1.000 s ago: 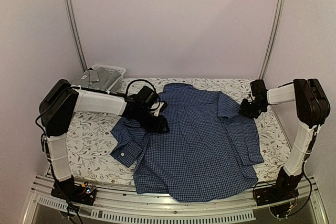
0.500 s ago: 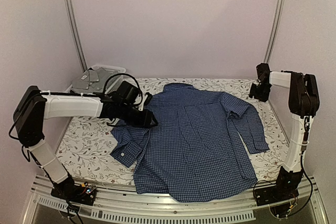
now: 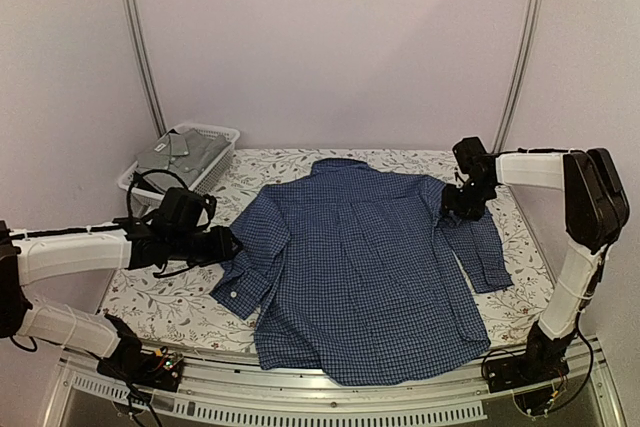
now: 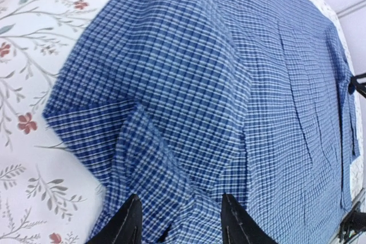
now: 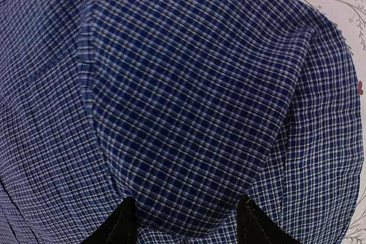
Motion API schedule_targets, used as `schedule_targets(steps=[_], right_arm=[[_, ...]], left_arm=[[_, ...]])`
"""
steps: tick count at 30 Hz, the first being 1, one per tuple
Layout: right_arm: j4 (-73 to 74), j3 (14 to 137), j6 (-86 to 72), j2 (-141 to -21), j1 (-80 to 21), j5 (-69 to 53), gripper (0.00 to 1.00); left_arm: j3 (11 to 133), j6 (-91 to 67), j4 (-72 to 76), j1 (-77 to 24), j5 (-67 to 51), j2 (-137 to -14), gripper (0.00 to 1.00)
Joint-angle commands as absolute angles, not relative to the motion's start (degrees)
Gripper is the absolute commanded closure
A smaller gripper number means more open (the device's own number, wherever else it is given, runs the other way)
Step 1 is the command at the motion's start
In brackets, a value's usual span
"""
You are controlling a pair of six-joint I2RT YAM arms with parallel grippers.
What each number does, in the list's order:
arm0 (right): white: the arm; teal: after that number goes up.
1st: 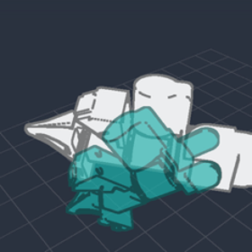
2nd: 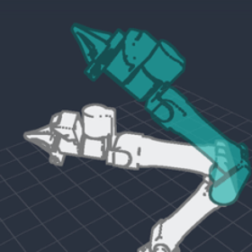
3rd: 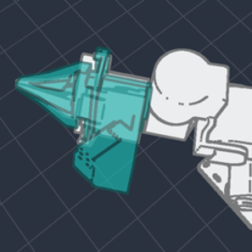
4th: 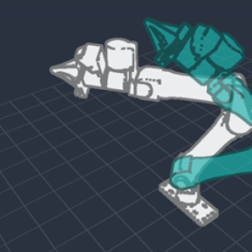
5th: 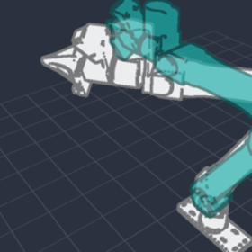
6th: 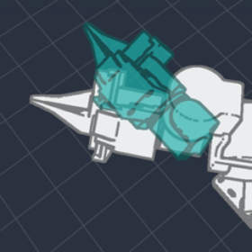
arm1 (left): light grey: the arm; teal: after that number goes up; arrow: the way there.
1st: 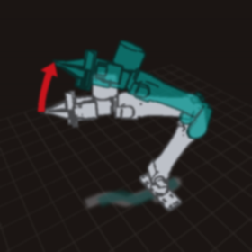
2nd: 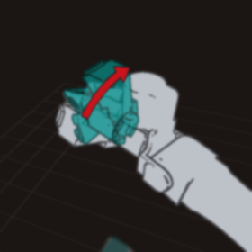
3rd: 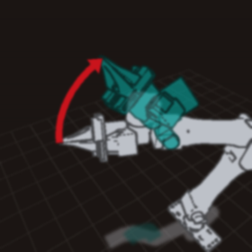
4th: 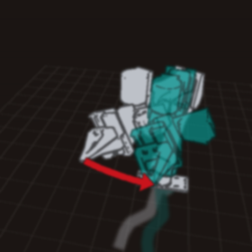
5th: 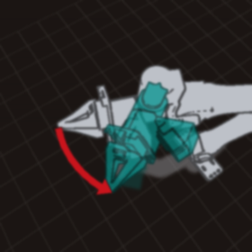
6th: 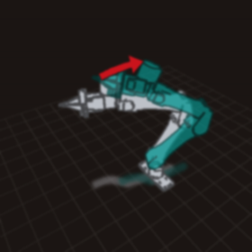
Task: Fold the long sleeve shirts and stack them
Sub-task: Smooth out the flattened shirt at the center of the board.
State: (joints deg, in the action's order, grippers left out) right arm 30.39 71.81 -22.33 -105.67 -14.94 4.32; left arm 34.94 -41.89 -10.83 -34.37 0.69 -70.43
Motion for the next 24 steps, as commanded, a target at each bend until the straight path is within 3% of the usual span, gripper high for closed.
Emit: schedule_targets(steps=[1,7,12,24], right_arm=[[27.6,68.0,-28.2,-105.0,-11.0,3.7,0.46],[25.5,61.9,-31.7,-103.8,-6.9,1.7,0.55],[23.5,55.6,-34.2,-99.1,-6.8,0.8,0.45],[23.5,49.4,-33.9,-96.0,-0.6,2.9,0.48]], left_arm=[[30.9,-47.5,-10.0,-33.0,6.7,-65.7,0.53],[27.9,-49.6,-10.7,-32.2,8.1,-63.9,0.5],[27.2,-49.4,-11.0,-31.6,7.4,-63.5,0.42],[26.2,-47.5,-8.9,-29.2,4.0,-63.4,0.41]])
